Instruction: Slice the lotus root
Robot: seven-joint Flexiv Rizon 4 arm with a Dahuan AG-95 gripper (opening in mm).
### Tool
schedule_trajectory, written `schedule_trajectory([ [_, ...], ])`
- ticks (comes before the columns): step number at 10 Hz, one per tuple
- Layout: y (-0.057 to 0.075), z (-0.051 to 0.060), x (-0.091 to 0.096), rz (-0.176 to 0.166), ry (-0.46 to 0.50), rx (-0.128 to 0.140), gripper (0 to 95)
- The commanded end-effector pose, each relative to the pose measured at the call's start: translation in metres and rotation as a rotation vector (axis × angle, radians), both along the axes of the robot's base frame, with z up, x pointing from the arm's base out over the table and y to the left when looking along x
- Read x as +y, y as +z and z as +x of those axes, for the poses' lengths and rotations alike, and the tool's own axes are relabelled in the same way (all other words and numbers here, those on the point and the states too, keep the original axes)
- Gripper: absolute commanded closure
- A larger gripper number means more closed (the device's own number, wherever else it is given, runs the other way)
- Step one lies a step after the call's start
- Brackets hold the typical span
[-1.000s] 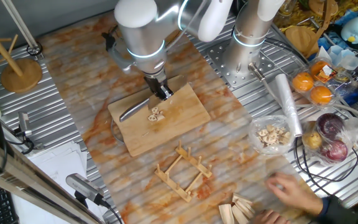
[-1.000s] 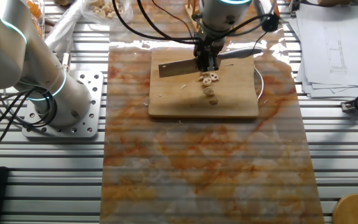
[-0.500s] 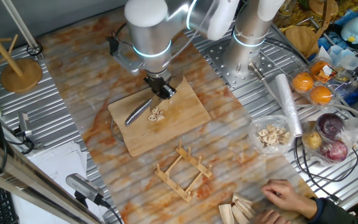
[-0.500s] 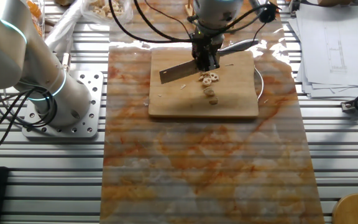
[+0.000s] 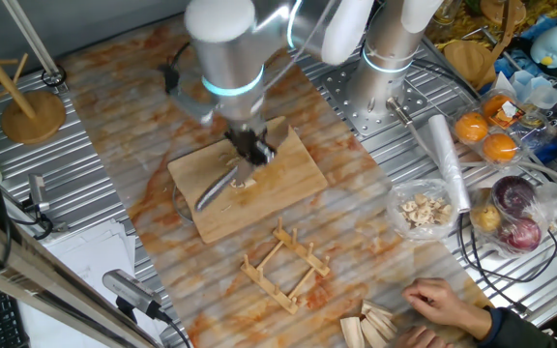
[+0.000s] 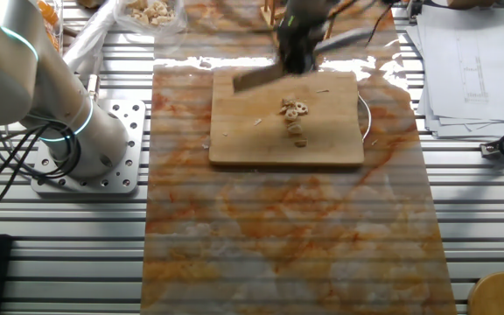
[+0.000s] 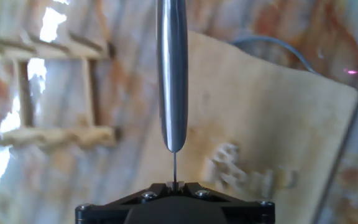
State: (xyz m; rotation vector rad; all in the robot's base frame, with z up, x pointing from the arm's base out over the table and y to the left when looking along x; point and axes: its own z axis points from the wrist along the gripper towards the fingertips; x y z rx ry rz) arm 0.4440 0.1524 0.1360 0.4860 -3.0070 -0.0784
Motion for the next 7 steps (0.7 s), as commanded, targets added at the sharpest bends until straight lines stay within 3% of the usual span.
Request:
schedule_trajectory([
  [1,0.015,0.017,0.072,-0.031,-0.079,0.003,95.0],
  [4,0.022,0.033,0.127,-0.036,-0.133,0.007,95.0],
  [5,0.021,0.034,0.139,-0.040,-0.127,0.002,95.0],
  [7,0.014,0.035,0.142,-0.052,-0.088,-0.016,95.0],
])
